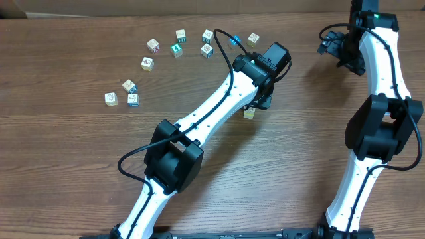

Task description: Form a tower

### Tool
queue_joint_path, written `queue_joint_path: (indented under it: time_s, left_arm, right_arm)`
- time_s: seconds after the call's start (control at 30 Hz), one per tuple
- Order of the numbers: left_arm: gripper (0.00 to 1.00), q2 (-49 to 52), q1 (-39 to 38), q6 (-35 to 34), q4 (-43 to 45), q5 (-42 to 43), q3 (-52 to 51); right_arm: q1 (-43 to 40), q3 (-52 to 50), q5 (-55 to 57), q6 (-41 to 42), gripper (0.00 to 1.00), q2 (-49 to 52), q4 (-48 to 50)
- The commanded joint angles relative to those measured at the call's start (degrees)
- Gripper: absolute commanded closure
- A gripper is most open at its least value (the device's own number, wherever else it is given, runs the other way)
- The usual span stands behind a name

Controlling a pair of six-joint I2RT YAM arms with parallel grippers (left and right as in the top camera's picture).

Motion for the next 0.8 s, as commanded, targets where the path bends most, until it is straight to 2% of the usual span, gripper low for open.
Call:
queue_joint_path:
  time_s: [0.0, 0.1, 0.33, 0.43, 0.47, 0.77]
  left_arm:
    - [0.44, 0.9, 0.59, -0.44, 0.15, -0.94, 0.42]
    - [0.42, 0.87, 2.71, -0.46, -0.04, -0.92, 2.27]
    - [0.26, 0.87, 11.54, -1.31, -0.5, -0.48, 3.87]
    - [0.03, 0.87, 15.91, -1.29, -2.25, -0.48, 3.87]
    - [0.0, 0.87, 17.38, -1.27, -3.08, -0.5, 3.87]
    - [0.0, 0.87, 31.95, 0.68, -12.04, -0.7, 3.87]
  right_arm:
    - [-0.33, 0.68, 0.17, 0.2, 0.0, -1.05, 0.26]
    - [-0.33, 0.68, 0.17, 0.2, 0.0, -1.05, 0.26]
    - [-0.33, 0.68, 0.17, 0.2, 0.0, -1.05, 0.26]
    - [-0.33, 0.68, 0.17, 0.2, 0.0, -1.05, 0.26]
    - [-0.33, 0.68, 0.17, 0.2, 0.0, -1.05, 0.26]
    - [-0.33, 0.68, 0.17, 0.2, 0.0, -1.05, 0.26]
